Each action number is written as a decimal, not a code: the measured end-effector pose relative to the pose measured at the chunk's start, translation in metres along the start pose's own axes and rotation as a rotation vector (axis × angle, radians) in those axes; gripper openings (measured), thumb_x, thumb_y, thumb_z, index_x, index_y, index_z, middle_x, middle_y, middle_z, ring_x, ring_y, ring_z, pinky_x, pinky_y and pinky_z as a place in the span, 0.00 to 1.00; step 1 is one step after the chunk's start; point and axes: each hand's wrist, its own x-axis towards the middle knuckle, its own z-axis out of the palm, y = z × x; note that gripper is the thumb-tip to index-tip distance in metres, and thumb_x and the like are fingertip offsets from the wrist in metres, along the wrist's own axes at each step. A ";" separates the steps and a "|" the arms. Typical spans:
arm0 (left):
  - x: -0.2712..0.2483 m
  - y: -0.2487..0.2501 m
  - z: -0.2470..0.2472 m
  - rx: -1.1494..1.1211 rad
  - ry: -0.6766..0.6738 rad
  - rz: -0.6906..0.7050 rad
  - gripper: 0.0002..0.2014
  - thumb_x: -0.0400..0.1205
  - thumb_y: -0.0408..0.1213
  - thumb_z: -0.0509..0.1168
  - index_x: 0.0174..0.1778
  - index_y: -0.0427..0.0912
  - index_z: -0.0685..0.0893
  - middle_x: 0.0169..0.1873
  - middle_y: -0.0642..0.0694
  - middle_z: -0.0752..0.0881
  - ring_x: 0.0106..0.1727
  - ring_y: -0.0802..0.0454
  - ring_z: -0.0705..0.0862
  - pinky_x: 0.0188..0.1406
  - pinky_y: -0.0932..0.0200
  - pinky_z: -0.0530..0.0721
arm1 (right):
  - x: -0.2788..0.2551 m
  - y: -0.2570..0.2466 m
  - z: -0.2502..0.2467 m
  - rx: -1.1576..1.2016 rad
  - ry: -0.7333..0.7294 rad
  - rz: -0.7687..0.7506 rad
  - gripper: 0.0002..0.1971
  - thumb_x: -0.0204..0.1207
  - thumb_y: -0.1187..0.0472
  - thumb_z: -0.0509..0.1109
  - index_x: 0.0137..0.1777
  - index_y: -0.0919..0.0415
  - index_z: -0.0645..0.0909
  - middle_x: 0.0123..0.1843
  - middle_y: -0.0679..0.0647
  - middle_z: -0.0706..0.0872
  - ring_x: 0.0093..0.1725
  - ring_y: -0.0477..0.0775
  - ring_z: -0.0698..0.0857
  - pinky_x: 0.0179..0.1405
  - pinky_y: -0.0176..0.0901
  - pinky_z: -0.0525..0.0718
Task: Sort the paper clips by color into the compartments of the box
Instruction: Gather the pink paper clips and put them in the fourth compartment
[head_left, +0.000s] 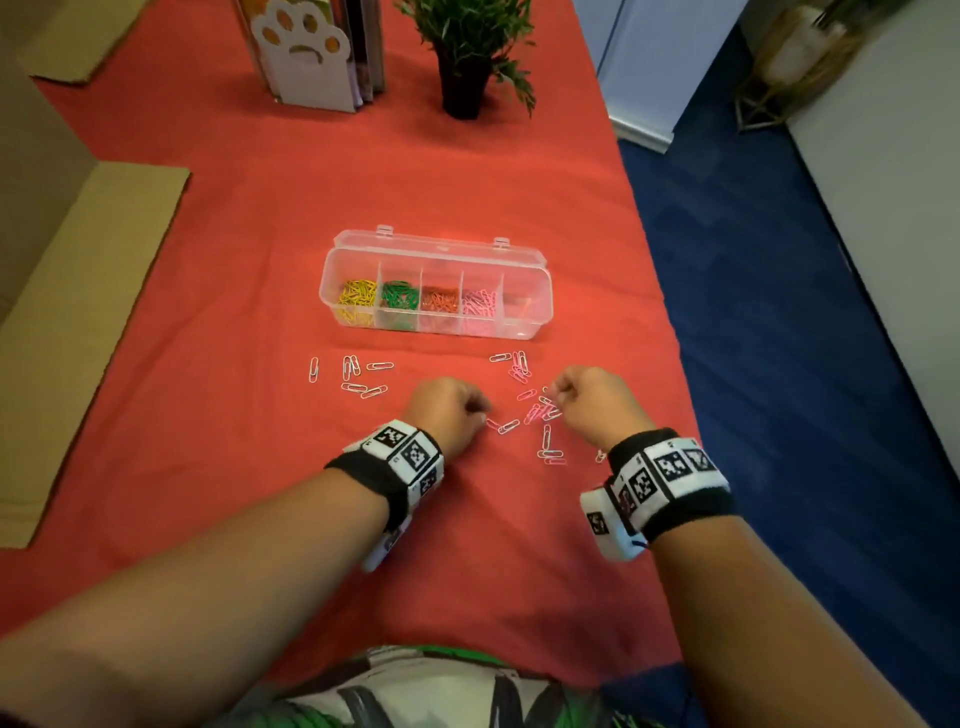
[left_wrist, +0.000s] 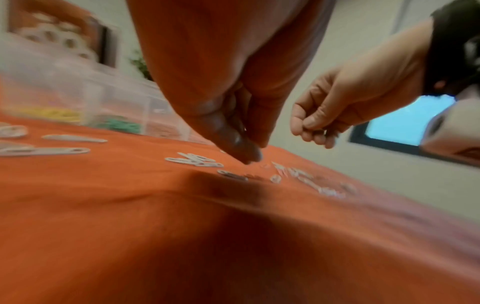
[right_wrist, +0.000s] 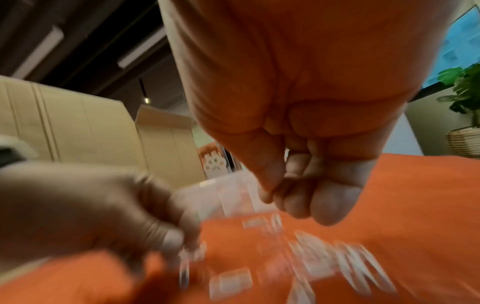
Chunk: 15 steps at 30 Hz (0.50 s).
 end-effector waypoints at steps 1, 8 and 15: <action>0.002 0.003 0.004 0.094 -0.010 0.057 0.12 0.77 0.35 0.66 0.55 0.43 0.88 0.51 0.41 0.90 0.54 0.45 0.87 0.57 0.60 0.80 | -0.007 0.009 0.008 -0.050 0.003 0.007 0.11 0.74 0.70 0.59 0.43 0.59 0.83 0.46 0.59 0.88 0.47 0.58 0.85 0.46 0.42 0.80; 0.007 0.003 0.020 0.558 -0.114 0.286 0.13 0.76 0.29 0.59 0.52 0.44 0.85 0.52 0.42 0.84 0.56 0.42 0.82 0.56 0.52 0.77 | -0.037 0.038 0.064 -0.264 0.093 -0.115 0.11 0.73 0.71 0.62 0.55 0.66 0.75 0.57 0.62 0.77 0.59 0.65 0.78 0.55 0.52 0.79; -0.002 0.010 0.025 0.757 -0.094 0.301 0.14 0.78 0.24 0.53 0.58 0.35 0.76 0.56 0.36 0.81 0.60 0.36 0.79 0.59 0.49 0.75 | -0.035 0.026 0.073 -0.384 0.164 -0.141 0.15 0.74 0.74 0.53 0.59 0.66 0.70 0.58 0.65 0.79 0.59 0.66 0.79 0.53 0.57 0.80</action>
